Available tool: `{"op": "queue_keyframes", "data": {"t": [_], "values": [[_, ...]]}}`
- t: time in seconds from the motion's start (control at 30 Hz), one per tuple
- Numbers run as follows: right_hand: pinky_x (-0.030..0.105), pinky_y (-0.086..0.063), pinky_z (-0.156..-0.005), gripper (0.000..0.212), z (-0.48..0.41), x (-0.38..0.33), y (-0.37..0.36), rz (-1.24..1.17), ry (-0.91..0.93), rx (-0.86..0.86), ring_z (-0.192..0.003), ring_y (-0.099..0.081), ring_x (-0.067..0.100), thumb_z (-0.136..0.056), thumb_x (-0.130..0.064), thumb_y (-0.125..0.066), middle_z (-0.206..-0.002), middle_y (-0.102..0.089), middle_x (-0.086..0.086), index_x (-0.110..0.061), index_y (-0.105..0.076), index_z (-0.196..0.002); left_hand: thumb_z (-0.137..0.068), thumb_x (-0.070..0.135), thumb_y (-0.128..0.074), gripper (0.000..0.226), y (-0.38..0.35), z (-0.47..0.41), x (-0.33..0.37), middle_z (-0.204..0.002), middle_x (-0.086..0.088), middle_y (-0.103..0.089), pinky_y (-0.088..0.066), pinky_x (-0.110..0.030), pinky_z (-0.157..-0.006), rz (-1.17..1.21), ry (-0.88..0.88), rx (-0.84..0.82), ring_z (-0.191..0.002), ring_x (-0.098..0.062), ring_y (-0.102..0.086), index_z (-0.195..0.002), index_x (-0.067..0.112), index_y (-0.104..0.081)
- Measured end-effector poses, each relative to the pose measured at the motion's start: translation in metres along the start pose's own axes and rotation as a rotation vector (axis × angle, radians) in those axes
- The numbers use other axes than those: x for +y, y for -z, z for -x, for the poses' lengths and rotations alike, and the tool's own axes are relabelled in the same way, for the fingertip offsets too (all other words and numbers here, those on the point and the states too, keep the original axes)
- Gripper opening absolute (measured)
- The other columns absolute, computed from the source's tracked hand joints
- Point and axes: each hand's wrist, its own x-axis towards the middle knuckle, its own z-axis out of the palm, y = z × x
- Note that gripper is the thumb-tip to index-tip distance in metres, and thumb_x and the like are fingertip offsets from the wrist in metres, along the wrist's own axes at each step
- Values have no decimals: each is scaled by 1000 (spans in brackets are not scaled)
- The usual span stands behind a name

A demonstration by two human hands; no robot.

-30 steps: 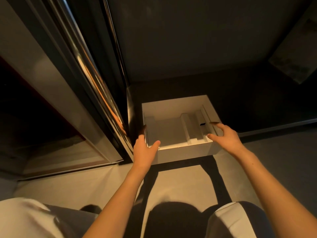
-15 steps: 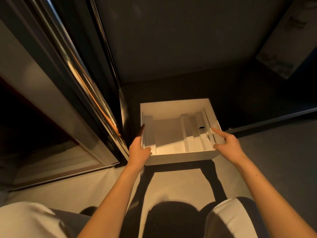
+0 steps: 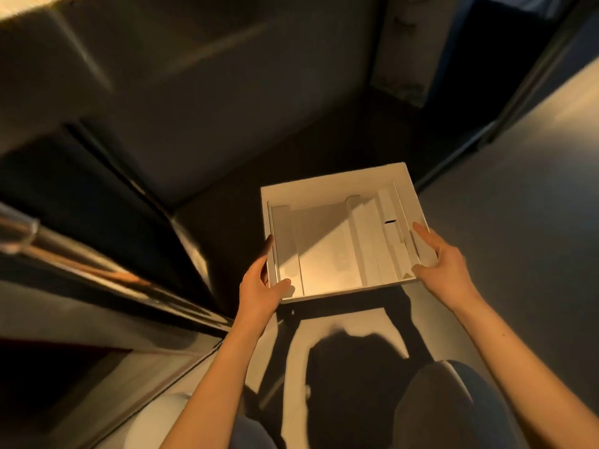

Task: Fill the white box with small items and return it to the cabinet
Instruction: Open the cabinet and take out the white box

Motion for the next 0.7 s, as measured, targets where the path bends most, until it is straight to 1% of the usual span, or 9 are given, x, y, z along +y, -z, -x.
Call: {"op": "queue_keyframes", "data": {"t": [0.07, 0.13, 0.23, 0.3, 0.37, 0.43, 0.53, 0.6, 0.7], "values": [[24, -15, -107, 83, 27, -20, 34, -9, -43, 55, -142, -22, 17, -75, 10, -64, -153, -31, -2, -25, -37, -146, -77, 10, -77, 82, 6, 17, 39, -117, 50, -39, -30, 7, -81, -12, -114, -129, -111, 24, -37, -136, 49, -36], [25, -15, -107, 82, 54, -40, 69, -28, -88, 98, -143, -21, 15, -75, 8, -66, -153, -32, -2, -24, -37, -145, -76, 10, -78, 88, 10, 35, 80, -118, 53, -34, -29, 7, -81, -13, -160, -218, -108, 31, -33, -141, 48, -32], [27, -22, -104, 81, 99, -75, 122, -91, -158, 150, -134, -29, 6, -77, 2, -68, -148, -33, -11, -27, -37, -145, -71, 8, -81, 93, 15, 71, 141, -130, 37, -38, -30, -17, -99, 10, -160, -299, -121, 11, -37, -142, 46, -33], [26, -25, -100, 79, 127, -103, 157, -138, -205, 193, -123, -36, 2, -78, 1, -69, -140, -38, -14, -28, -39, -144, -70, 7, -81, 94, 20, 98, 184, -133, 30, -38, -29, -25, -101, -3, -175, -328, -125, 3, -34, -141, 45, -34], [36, -29, -111, 77, 156, -130, 191, -201, -266, 219, -128, -41, 13, -77, 6, -70, -146, -40, -3, -20, -41, -144, -71, 6, -81, 93, 26, 126, 224, -133, 29, -37, -30, -24, -99, -23, -180, -341, -124, 3, -33, -142, 44, -35], [45, -35, -111, 75, 190, -156, 220, -187, -298, 265, -133, -41, 24, -76, 10, -68, -147, -41, 7, -12, -42, -143, -71, 5, -80, 91, 32, 156, 261, -134, 26, -39, -32, -25, -98, -39, -189, -351, -125, 1, -35, -143, 41, -36], [38, -36, -110, 73, 240, -189, 260, 16, -281, 362, -133, -41, 25, -75, 6, -68, -146, -43, 10, -9, -43, -142, -72, 3, -78, 89, 44, 200, 309, -142, 16, -42, -32, -28, -99, -85, -201, -386, -130, -7, -36, -143, 37, -37], [30, -34, -109, 75, 269, -210, 283, 44, -308, 390, -133, -41, 22, -73, 4, -69, -147, -43, 7, -12, -44, -141, -73, 2, -78, 88, 54, 223, 336, -144, 13, -42, -30, -25, -99, -124, -209, -414, -132, -8, -35, -143, 37, -37], [22, -31, -104, 76, 304, -241, 309, 36, -358, 447, -133, -40, 18, -73, 3, -69, -148, -42, 1, -18, -44, -142, -73, 2, -78, 90, 73, 246, 373, -140, 23, -40, -27, -2, -88, -144, -259, -463, -125, 5, -31, -142, 42, -37]]}}
